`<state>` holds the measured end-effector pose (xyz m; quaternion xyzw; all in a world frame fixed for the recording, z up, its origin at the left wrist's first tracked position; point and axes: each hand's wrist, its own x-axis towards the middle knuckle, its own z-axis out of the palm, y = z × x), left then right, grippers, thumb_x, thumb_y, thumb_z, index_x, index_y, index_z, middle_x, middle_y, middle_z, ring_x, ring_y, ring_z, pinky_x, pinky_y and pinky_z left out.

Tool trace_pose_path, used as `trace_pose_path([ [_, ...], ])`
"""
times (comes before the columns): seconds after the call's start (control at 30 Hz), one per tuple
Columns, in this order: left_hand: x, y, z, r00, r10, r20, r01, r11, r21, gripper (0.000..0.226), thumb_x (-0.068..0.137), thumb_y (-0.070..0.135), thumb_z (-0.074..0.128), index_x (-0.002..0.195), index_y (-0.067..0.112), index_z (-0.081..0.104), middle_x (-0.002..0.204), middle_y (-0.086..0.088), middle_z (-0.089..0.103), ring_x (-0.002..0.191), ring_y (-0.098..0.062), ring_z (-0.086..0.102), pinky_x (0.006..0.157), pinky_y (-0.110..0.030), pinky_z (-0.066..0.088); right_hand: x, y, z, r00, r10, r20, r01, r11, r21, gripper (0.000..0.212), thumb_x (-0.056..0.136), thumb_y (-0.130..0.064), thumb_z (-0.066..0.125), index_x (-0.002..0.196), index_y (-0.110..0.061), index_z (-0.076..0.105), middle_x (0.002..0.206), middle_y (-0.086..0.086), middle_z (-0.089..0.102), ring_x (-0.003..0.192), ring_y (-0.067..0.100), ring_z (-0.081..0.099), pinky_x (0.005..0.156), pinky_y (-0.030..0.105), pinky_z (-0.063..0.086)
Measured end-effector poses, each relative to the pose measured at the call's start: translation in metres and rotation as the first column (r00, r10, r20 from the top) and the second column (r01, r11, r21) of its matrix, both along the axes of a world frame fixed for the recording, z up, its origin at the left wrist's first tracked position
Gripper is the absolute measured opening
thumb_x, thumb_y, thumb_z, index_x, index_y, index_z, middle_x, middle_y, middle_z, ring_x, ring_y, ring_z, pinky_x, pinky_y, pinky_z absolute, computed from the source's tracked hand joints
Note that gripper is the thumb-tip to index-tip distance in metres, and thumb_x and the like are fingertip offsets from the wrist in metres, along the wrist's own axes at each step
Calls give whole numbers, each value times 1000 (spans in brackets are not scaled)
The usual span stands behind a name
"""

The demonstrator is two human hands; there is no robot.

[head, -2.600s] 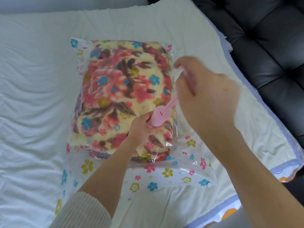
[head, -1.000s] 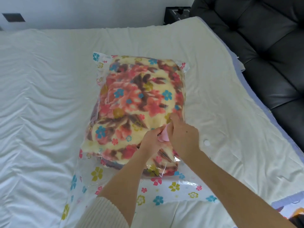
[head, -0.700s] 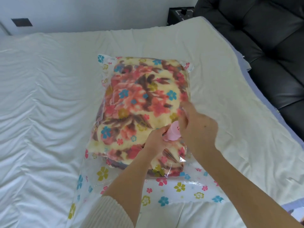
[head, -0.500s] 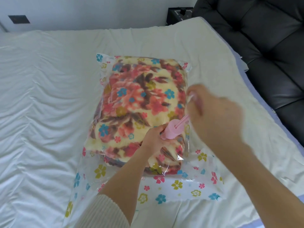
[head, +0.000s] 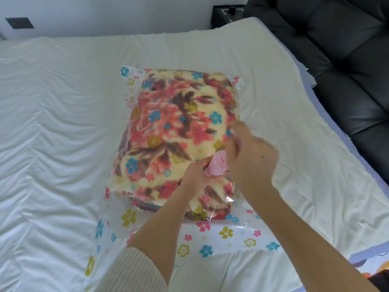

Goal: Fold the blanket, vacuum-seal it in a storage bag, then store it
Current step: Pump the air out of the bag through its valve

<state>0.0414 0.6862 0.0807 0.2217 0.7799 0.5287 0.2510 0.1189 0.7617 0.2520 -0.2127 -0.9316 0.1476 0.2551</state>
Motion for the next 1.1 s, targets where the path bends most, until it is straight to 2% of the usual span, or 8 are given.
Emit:
trace_pose_path([
  [0.13, 3, -2, 0, 1000, 15, 0, -15, 1000, -5, 39, 70, 12, 79, 105, 5, 65, 85, 5, 68, 73, 4, 56, 69, -8, 41, -3, 7, -11, 988, 75, 132, -92, 988, 126, 19, 71, -13, 45, 73, -15, 63, 40, -8, 23, 28, 19, 33, 47, 12, 8],
  [0.3, -4, -1, 0, 999, -15, 42, 14, 1000, 17, 51, 66, 22, 84, 113, 18, 65, 98, 9, 71, 92, -12, 65, 80, -18, 49, 9, 5, 45, 977, -6, -211, 15, 999, 40, 26, 84, -21, 45, 100, -22, 66, 43, -5, 34, 39, 18, 35, 45, 24, 27],
  [0.47, 5, -1, 0, 1000, -4, -17, 4, 1000, -13, 43, 71, 12, 78, 112, 8, 64, 78, 18, 62, 74, -2, 58, 63, -3, 37, 3, 6, -28, 984, 68, 166, -87, 990, 112, 31, 75, -17, 40, 83, -20, 70, 42, -8, 19, 30, 15, 24, 41, 15, 4],
  [0.63, 0, 0, -4, 1000, 16, 1, -16, 1000, -24, 49, 68, 21, 82, 113, 18, 64, 87, 20, 65, 82, 1, 60, 68, -6, 39, 12, 1, 38, 980, -38, -193, 53, 996, 75, 25, 80, -17, 46, 94, -21, 67, 42, -6, 31, 34, 18, 28, 42, 16, 21],
  [0.8, 5, -2, -7, 999, 24, -43, -26, 998, -51, 28, 72, 4, 72, 98, -1, 63, 62, 21, 53, 55, 12, 50, 55, -5, 34, 3, 1, -29, 991, 29, 128, -46, 990, 130, 26, 73, -17, 42, 82, -19, 66, 45, -11, 15, 24, 14, 29, 48, 10, -1],
  [0.93, 2, -2, -3, 999, 33, 1, -33, 999, -18, 47, 68, 20, 82, 111, 18, 65, 85, 20, 66, 82, -2, 61, 72, -8, 43, 16, 3, 41, 998, 35, -44, -30, 995, 96, 21, 78, -19, 47, 89, -22, 66, 40, -2, 38, 35, 26, 39, 43, 21, 25],
  [1.0, 2, 0, -4, 999, 26, 29, -25, 999, -25, 53, 67, 26, 83, 116, 26, 63, 93, 19, 68, 89, -5, 62, 77, -13, 45, 20, 3, 52, 983, -66, -169, 75, 996, 44, 27, 80, -21, 43, 93, -23, 67, 42, -2, 36, 36, 23, 35, 44, 21, 25],
  [1.1, 5, 1, 0, 1000, 3, 1, -3, 998, -65, 40, 72, 12, 76, 111, 12, 64, 73, 19, 60, 68, 8, 55, 62, -4, 36, 9, -5, -9, 997, -7, 83, 7, 1000, -1, 29, 76, -18, 39, 86, -17, 66, 42, -9, 23, 30, 17, 29, 48, 10, 6],
])
